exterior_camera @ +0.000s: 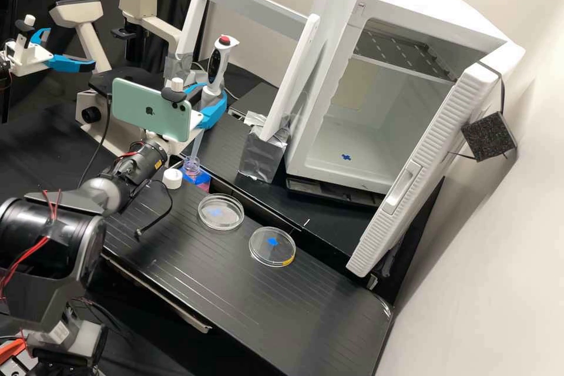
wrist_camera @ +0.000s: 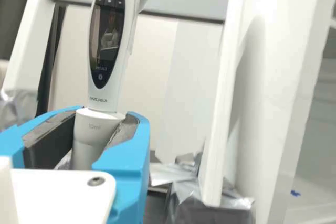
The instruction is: Use the pipette
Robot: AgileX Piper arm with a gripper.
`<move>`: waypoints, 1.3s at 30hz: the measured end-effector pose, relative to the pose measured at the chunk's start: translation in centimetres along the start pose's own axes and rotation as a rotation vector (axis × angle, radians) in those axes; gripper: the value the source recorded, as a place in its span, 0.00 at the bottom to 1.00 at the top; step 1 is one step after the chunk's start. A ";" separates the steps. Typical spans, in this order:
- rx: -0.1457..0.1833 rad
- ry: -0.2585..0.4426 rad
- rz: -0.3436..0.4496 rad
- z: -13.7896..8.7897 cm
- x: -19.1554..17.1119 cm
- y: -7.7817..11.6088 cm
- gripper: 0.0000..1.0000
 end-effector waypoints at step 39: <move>-0.037 -0.001 -0.010 0.9 -1.3 -3.0 0.00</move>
